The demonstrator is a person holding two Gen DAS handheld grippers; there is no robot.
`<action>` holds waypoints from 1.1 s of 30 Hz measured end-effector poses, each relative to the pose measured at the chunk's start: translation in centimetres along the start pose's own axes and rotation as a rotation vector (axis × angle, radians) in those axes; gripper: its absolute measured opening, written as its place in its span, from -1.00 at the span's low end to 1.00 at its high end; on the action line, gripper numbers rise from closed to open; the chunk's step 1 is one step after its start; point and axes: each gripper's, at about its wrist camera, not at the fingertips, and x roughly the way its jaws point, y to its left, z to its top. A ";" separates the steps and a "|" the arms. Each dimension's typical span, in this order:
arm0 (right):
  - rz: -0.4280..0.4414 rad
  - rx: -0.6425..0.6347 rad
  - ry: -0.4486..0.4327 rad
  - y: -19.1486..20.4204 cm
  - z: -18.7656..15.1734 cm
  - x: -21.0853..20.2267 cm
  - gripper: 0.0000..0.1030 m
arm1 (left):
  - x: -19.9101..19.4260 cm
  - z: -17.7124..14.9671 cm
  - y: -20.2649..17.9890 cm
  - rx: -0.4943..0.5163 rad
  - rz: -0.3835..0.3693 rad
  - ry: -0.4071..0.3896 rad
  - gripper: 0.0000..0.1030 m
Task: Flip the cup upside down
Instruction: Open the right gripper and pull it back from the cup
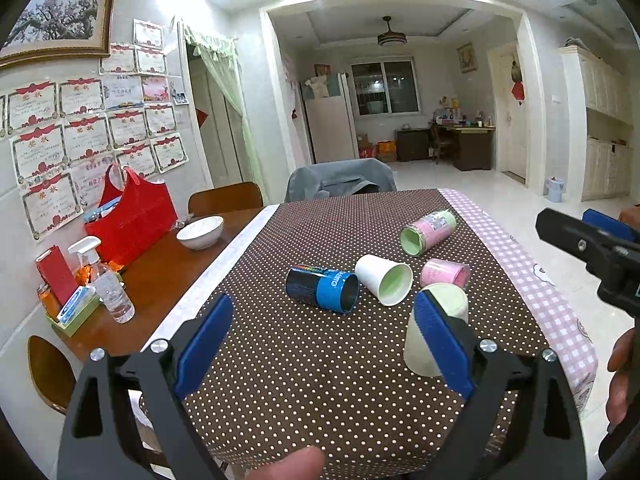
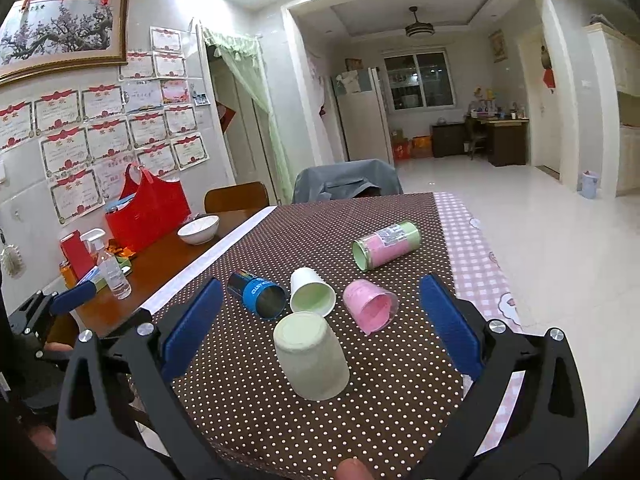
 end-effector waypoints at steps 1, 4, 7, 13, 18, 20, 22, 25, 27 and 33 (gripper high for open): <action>-0.008 0.002 -0.004 0.0 0.0 -0.2 0.88 | -0.2 0.0 -0.1 0.003 0.004 -0.001 0.76; -0.033 0.000 -0.016 0.0 0.0 -0.9 0.88 | -1.0 -0.1 -0.5 0.011 0.023 -0.017 0.76; -0.050 -0.001 -0.028 0.1 0.1 -1.6 0.88 | -1.7 0.0 -0.6 0.014 0.031 -0.038 0.76; -0.074 -0.006 -0.035 0.4 -0.1 -2.4 0.88 | -2.8 0.2 -0.3 -0.006 0.028 -0.062 0.76; -0.088 -0.018 -0.038 1.2 -0.4 -2.7 0.88 | -3.4 0.3 -0.2 -0.013 0.029 -0.075 0.76; -0.098 -0.025 -0.040 1.4 -0.4 -2.8 0.88 | -3.6 0.3 -0.1 -0.017 0.026 -0.077 0.76; -0.101 -0.029 -0.038 1.5 -0.4 -2.8 0.88 | -3.7 0.3 -0.1 -0.022 0.025 -0.080 0.76; -0.110 -0.030 -0.035 1.5 -0.4 -2.8 0.88 | -3.8 0.2 0.0 -0.023 0.025 -0.081 0.76; -0.118 -0.031 -0.036 1.4 -0.3 -2.9 0.88 | -3.8 0.2 0.0 -0.026 0.023 -0.081 0.76; -0.124 -0.030 -0.031 1.3 -0.3 -2.7 0.88 | -3.9 0.2 0.2 -0.036 0.025 -0.080 0.76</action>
